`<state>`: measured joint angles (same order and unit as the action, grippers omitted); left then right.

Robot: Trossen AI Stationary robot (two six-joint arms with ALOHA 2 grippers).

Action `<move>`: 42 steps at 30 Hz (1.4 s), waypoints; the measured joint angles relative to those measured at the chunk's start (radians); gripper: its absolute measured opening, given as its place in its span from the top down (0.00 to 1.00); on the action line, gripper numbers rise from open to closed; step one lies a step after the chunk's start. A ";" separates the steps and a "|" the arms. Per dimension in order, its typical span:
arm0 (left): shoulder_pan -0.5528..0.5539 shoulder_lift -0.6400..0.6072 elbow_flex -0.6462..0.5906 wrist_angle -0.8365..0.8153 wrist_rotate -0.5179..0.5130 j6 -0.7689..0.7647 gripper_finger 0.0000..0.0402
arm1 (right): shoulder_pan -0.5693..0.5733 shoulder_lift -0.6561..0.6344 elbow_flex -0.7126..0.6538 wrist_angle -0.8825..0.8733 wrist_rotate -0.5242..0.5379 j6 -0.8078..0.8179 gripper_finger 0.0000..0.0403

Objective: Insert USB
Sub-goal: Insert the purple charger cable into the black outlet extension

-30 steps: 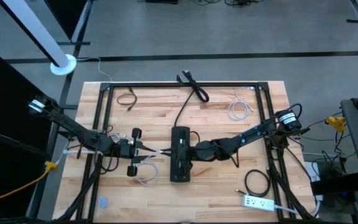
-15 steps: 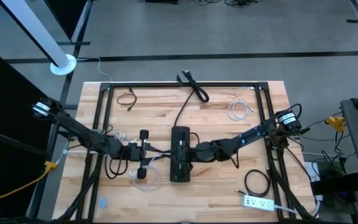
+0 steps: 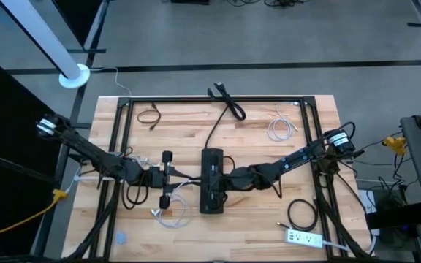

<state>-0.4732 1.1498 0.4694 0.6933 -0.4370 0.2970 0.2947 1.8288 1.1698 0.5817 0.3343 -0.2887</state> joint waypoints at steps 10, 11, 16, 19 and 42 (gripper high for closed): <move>0.001 -0.024 0.000 -0.041 0.004 -0.062 0.96 | 0.001 -0.003 0.000 -0.018 0.002 0.002 0.97; 0.004 -0.032 0.000 -0.046 0.003 -0.084 0.96 | 0.003 -0.009 0.000 -0.045 0.004 0.006 0.94; 0.099 -0.110 0.000 -0.136 0.022 -0.343 0.96 | 0.018 -0.047 0.001 -0.251 0.027 0.104 0.76; 0.180 -0.130 -0.001 -0.190 0.145 -0.472 0.96 | 0.026 -0.068 -0.001 -0.425 0.025 0.191 0.67; 0.296 0.008 0.000 -0.034 0.851 -0.149 0.96 | 0.193 -0.087 -0.238 -0.647 0.025 0.612 0.70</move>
<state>-0.1771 1.1574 0.4690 0.6593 0.4138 0.1480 0.4873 1.7420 0.9316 -0.0651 0.3590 0.3234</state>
